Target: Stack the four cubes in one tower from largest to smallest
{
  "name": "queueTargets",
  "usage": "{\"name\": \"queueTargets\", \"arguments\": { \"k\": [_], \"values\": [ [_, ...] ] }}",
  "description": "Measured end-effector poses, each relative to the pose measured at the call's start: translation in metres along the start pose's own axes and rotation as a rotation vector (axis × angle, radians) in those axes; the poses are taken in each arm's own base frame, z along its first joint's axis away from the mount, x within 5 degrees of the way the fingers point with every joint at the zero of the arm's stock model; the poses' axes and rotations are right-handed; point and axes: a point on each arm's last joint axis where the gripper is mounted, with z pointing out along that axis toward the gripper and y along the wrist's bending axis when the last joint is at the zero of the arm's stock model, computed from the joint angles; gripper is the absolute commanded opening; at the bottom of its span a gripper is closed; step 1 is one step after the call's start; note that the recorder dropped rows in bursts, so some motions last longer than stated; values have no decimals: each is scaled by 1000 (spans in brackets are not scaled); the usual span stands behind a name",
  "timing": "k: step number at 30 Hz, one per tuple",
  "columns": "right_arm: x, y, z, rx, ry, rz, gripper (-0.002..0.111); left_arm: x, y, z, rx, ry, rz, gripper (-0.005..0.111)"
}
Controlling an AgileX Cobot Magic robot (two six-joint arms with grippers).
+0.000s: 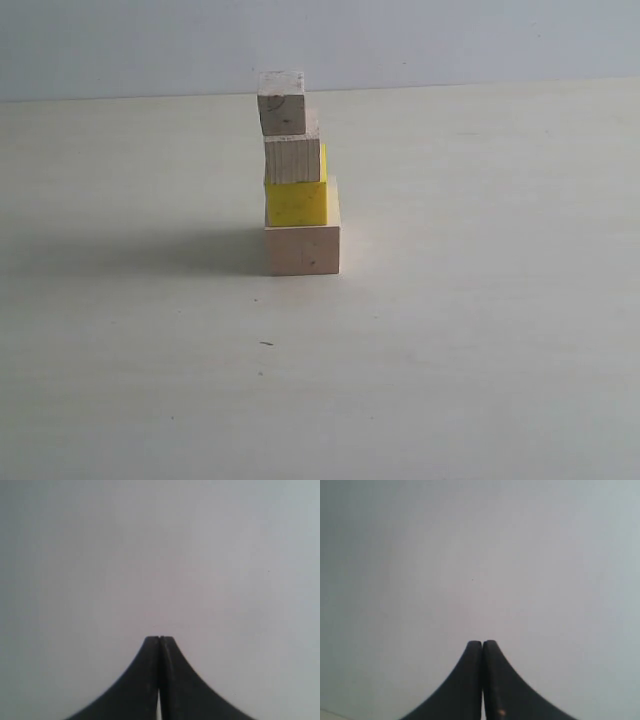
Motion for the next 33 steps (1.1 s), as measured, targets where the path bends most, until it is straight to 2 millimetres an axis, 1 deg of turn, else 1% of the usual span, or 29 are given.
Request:
{"name": "queueTargets", "arguments": {
  "k": [5,9,13,20,25,33],
  "values": [
    [-4,3,-23,18,-41,24,0,2,-1,-13,-2,-24,-1,0],
    [-9,6,-45,23,-99,101,0,0,-1,-19,1,-47,-3,0],
    [-12,9,-63,24,-153,147,0,-2,-2,-22,2,-58,-1,0],
    [-15,13,-91,32,-237,143,0,-2,-2,-22,2,-58,-1,0],
    [-16,15,-99,33,-262,142,0,-2,-2,-22,2,-58,-1,0],
    [-16,15,-100,33,-264,145,0,-3,-2,-24,3,-67,-2,0]
  ]
}}
